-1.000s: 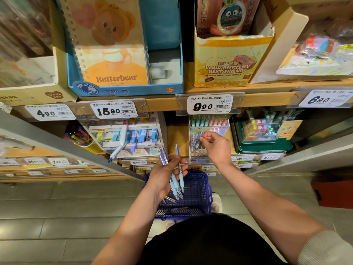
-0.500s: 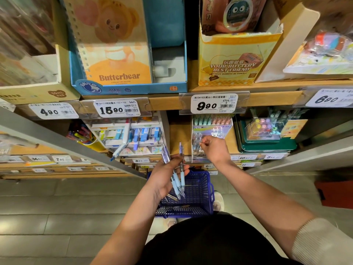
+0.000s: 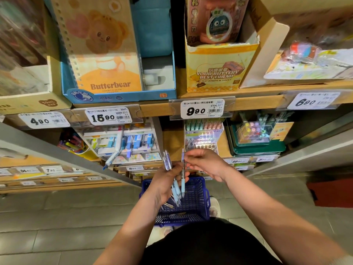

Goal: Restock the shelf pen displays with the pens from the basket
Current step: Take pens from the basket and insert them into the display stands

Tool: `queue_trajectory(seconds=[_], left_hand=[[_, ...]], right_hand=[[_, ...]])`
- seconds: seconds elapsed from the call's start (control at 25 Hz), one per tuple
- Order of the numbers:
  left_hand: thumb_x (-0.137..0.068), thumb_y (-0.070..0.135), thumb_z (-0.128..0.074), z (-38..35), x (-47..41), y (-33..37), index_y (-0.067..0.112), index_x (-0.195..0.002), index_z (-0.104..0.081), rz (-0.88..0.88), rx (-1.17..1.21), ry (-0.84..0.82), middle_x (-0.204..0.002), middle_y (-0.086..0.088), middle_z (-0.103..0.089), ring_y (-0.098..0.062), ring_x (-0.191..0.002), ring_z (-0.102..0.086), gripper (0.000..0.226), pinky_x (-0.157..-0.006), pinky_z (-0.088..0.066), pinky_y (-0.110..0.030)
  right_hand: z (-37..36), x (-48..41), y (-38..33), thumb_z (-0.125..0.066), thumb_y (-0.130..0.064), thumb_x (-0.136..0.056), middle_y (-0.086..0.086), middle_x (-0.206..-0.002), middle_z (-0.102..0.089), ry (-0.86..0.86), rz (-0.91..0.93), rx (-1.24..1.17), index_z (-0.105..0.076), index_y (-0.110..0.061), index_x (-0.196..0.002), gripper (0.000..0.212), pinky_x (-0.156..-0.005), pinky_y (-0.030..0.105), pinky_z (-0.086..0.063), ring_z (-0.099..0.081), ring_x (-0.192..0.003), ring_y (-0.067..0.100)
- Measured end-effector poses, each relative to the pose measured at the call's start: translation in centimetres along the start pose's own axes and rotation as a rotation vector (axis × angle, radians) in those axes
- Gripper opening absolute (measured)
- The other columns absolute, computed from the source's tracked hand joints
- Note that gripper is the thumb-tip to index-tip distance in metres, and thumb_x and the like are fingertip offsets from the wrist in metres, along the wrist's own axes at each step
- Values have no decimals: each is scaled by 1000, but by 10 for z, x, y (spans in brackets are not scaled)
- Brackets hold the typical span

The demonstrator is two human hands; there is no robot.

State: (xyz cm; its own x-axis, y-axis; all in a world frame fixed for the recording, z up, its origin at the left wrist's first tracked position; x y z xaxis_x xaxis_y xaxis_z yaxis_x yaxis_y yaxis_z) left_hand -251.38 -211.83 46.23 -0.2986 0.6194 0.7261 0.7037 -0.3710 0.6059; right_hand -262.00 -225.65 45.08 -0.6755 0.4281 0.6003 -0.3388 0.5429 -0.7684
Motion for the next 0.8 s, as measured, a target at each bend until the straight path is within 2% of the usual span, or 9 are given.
queue_trajectory(seconds=[0.16,0.28,0.36,0.44,0.52,0.64,0.8], left_hand=[[-98,4,-62,-1,-2,2,-1,-101,-69,10,53,36,-90,-15,-76,-29,-86,-73,9,-73,-62,-36],[-97,-2,-60,4,-2,0,-3,-92,-67,40,107,53,-90,-14,-75,-32,-87,-71,8,-70,-63,-36],[-98,-4,-59,7,1,-3,-2,-89,-68,54,109,45,-90,-13,-75,-32,-85,-72,12,-72,-64,-37],[-97,-3,-60,10,2,-7,-2,-94,-69,68,95,44,-91,-14,-75,-29,-81,-75,10,-71,-64,-36],[-98,2,-63,10,2,-9,-3,-101,-69,76,80,60,-85,-12,-74,-24,-74,-75,9,-68,-63,-32],[-100,11,-62,10,0,-9,0,-106,-65,76,74,87,-68,-6,-65,-18,-61,-67,12,-58,-58,-27],[-105,15,-54,8,0,-5,5,-107,-54,37,65,67,-77,-11,-71,-19,-60,-65,11,-51,-51,-26]], right_hand=[[5,5,-5,-73,-8,-90,9,-105,-76,115,88,-12,-71,-11,-111,21,-81,25,-60,-75,-91,17],[23,4,-20,-66,-6,-95,14,-103,-74,295,240,-91,-70,-11,-105,12,-81,28,-61,-76,-88,20],[32,4,-27,-64,-7,-97,9,-97,-74,460,350,21,-67,-11,-104,10,-77,25,-61,-75,-81,17],[32,4,-26,-65,-10,-96,-1,-93,-74,558,439,227,-67,-20,-100,10,-74,20,-58,-74,-76,11],[27,3,-19,-66,-13,-96,-8,-89,-74,576,490,393,-64,-28,-96,15,-73,17,-56,-73,-77,6],[25,-4,-5,-65,-17,-97,-6,-93,-73,590,517,524,-64,-21,-104,8,-78,22,-58,-72,-86,7],[19,-13,8,-61,-16,-99,-3,-97,-72,593,516,584,-62,-14,-109,10,-80,29,-59,-71,-90,10]])
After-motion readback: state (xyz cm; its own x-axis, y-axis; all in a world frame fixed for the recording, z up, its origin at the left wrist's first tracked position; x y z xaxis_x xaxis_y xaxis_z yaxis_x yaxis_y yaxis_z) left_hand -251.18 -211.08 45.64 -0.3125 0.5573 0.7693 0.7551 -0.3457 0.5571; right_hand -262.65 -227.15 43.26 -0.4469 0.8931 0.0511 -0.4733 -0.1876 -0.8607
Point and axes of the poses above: each hand's wrist, its own x-axis away from the middle knuckle, its own z-axis out of the back of the hand, y = z × x, the point moved 2 cm from there along -x, towards the middle knuckle
